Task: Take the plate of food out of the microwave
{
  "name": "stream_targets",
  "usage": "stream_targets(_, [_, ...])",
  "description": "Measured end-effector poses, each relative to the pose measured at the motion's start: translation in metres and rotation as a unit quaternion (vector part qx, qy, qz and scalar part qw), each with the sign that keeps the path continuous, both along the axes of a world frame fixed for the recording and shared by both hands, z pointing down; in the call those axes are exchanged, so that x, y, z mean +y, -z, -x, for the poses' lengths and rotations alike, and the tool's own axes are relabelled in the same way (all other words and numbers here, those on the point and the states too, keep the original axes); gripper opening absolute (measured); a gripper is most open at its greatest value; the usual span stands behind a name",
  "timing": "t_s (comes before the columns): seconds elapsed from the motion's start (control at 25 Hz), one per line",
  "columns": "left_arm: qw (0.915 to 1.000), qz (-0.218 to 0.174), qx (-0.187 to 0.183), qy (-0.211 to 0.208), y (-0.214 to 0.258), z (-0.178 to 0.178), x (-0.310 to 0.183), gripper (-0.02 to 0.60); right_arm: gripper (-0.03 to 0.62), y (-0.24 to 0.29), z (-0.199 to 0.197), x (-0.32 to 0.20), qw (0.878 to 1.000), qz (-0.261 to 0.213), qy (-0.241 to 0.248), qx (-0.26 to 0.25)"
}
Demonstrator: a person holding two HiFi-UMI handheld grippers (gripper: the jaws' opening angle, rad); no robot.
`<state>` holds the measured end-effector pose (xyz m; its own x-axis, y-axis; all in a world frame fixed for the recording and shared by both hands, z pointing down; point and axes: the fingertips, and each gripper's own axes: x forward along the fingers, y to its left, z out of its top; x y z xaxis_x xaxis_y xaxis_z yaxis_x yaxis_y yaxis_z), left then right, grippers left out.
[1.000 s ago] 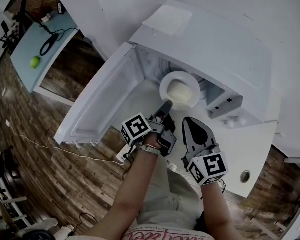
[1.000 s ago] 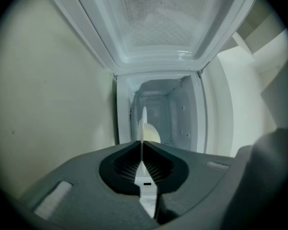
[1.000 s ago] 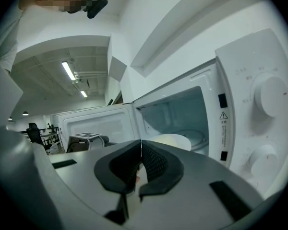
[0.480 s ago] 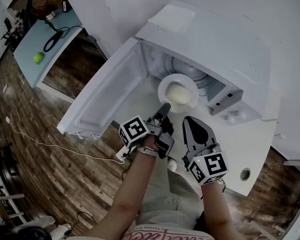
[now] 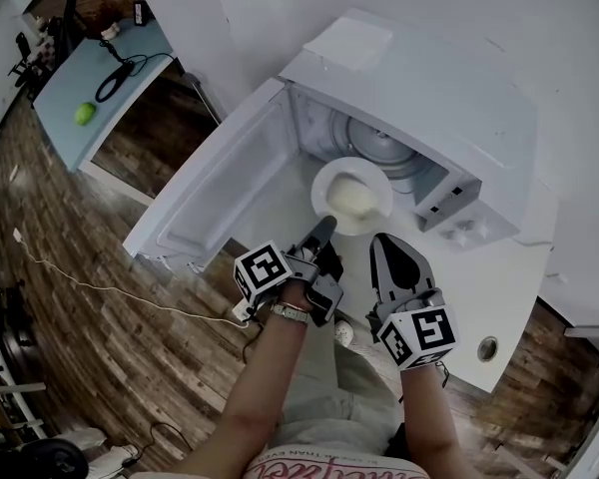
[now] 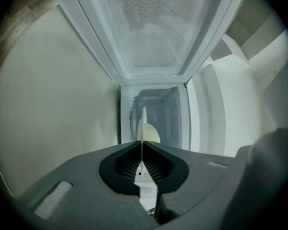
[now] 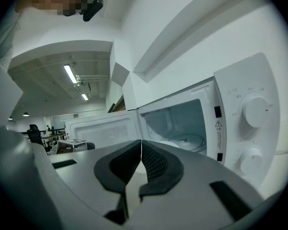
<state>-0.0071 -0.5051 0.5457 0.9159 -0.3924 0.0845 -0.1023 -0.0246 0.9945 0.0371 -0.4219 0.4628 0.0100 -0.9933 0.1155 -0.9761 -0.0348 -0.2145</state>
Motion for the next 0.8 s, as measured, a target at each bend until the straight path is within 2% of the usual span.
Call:
stream_targets(0.4, [0.9999, -0.006, 0.008, 0.013, 0.023, 0.022, 0.002, 0.017, 0.014, 0.016, 0.001, -0.002, 1.0, -0.011, 0.007, 0.011])
stream_targets(0.8, [0.9998, 0.004, 0.018, 0.008, 0.038, 0.037, 0.02, 0.017, 0.014, 0.031, 0.01, 0.003, 0.999, -0.01, 0.028, 0.036])
